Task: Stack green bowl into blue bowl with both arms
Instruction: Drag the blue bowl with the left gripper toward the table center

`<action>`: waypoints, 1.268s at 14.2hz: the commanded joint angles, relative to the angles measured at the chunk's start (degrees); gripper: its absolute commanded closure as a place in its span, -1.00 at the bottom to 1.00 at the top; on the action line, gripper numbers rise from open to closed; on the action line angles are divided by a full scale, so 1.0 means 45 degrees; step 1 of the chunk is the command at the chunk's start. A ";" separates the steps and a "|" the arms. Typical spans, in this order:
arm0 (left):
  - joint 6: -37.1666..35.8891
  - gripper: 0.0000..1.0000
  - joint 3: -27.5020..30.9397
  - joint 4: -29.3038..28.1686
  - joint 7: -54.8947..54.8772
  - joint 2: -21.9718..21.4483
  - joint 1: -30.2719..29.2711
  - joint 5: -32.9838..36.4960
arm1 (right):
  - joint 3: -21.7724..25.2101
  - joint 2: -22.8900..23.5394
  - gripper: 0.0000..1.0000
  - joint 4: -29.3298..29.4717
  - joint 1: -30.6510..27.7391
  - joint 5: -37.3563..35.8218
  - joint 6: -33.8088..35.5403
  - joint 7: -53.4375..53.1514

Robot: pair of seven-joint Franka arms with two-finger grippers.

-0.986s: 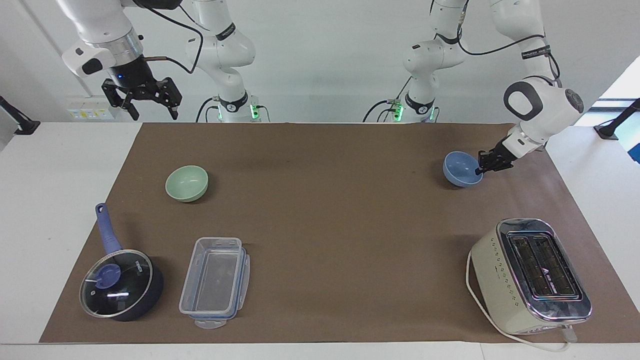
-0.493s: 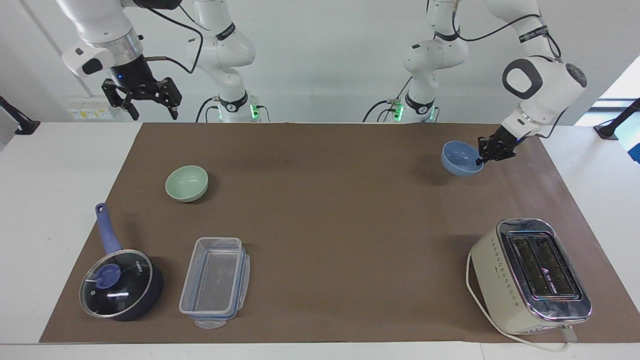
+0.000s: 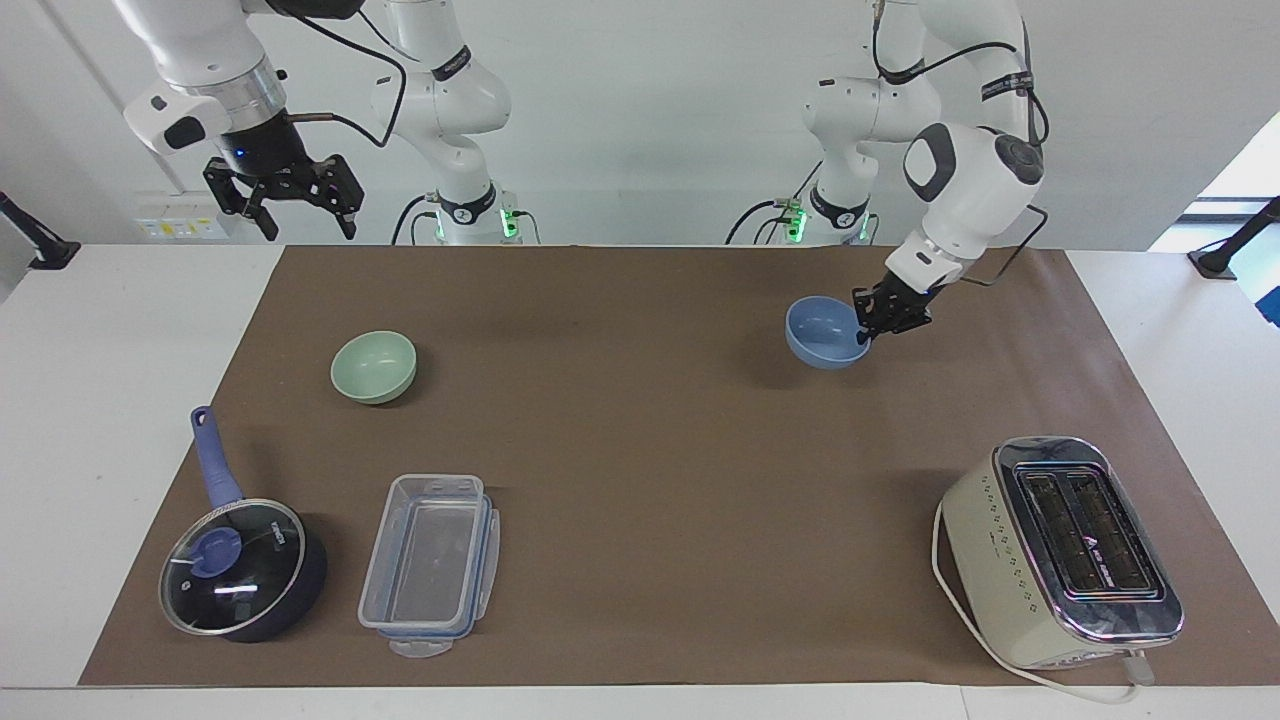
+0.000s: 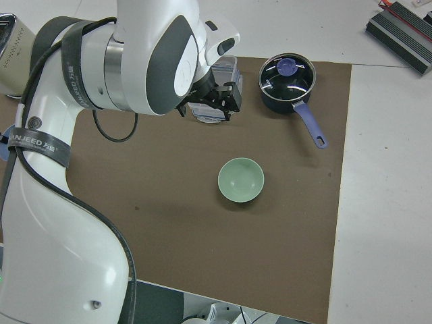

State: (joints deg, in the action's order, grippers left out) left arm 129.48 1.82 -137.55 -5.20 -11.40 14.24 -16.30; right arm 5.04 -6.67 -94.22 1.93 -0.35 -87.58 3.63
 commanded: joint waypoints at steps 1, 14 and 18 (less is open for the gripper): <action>0.0210 1.00 0.0201 0.1323 0.2611 0.1142 0.1635 0.0905 | -0.0007 0.0096 -1.00 0.0157 -0.0077 0.0196 0.0028 0.0190; 0.1714 1.00 0.0123 0.4920 0.7209 0.4993 0.4082 0.1767 | -0.0007 0.0096 -1.00 0.0157 -0.0077 0.0196 0.0028 0.0190; 0.1714 1.00 0.0122 0.5077 0.7267 0.5226 0.4062 0.1767 | -0.0007 0.0096 -1.00 0.0157 -0.0077 0.0196 0.0028 0.0190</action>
State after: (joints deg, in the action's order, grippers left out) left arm 137.30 1.60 -116.02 25.80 11.00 31.76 -9.75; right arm 5.04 -6.67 -94.22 1.93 -0.35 -87.57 3.63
